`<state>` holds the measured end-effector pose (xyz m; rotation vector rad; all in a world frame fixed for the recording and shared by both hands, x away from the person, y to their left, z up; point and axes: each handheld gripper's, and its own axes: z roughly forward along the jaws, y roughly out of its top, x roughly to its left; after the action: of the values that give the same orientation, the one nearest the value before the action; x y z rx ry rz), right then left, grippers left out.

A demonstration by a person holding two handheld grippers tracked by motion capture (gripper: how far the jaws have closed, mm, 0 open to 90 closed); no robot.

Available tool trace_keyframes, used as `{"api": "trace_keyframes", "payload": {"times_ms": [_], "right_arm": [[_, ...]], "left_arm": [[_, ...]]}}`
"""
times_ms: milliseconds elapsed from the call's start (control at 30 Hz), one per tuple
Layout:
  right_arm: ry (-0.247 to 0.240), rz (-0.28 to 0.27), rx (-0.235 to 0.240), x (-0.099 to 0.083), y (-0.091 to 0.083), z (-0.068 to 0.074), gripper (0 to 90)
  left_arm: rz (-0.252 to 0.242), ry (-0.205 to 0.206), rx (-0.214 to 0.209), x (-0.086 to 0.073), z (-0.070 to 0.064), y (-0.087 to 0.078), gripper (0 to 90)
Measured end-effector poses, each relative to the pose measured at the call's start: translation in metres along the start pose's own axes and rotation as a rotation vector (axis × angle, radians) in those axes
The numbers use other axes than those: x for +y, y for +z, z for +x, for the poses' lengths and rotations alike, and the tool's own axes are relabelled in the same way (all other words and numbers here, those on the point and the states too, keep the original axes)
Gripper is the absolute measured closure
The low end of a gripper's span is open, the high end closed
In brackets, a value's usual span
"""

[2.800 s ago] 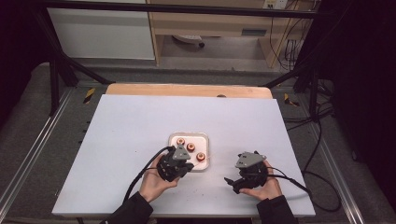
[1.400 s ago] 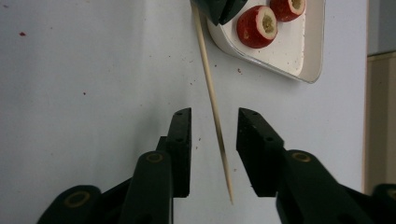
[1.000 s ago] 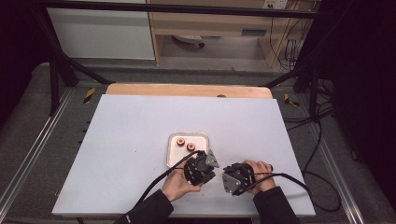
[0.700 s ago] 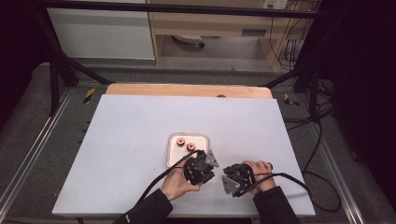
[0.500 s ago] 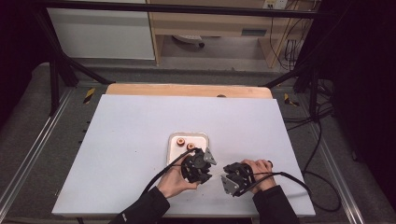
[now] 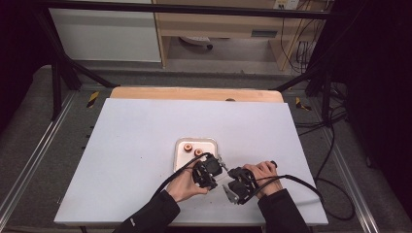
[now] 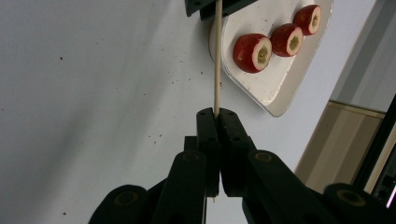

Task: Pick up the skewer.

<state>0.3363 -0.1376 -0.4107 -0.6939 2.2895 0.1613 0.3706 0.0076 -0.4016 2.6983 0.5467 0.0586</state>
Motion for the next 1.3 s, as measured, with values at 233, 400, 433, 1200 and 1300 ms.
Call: {"api": "trace_keyframes", "payload": {"times_ms": [233, 400, 433, 1200, 1300], "right_arm": [[-0.005, 0.010, 0.005, 0.002, -0.001, 0.000, 88.7], [0.051, -0.003, -0.003, 0.001, -0.004, 0.000, 86.5], [0.092, -0.016, -0.008, 0.000, -0.005, -0.001, 84.9], [1.034, -0.151, 0.025, -0.062, -0.012, 0.010, 34.2], [1.104, -0.175, 0.028, -0.066, -0.010, 0.013, 30.5]], "left_arm": [[0.007, -0.023, 0.004, 0.001, -0.002, 0.002, 88.0], [-0.027, -0.033, 0.016, -0.003, -0.003, 0.000, 88.4], [-0.035, -0.035, 0.021, -0.004, -0.004, -0.001, 88.4], [-0.306, -0.164, 0.100, -0.064, -0.004, -0.021, 88.2], [-0.346, -0.197, 0.121, -0.073, -0.004, -0.024, 88.2]]}}
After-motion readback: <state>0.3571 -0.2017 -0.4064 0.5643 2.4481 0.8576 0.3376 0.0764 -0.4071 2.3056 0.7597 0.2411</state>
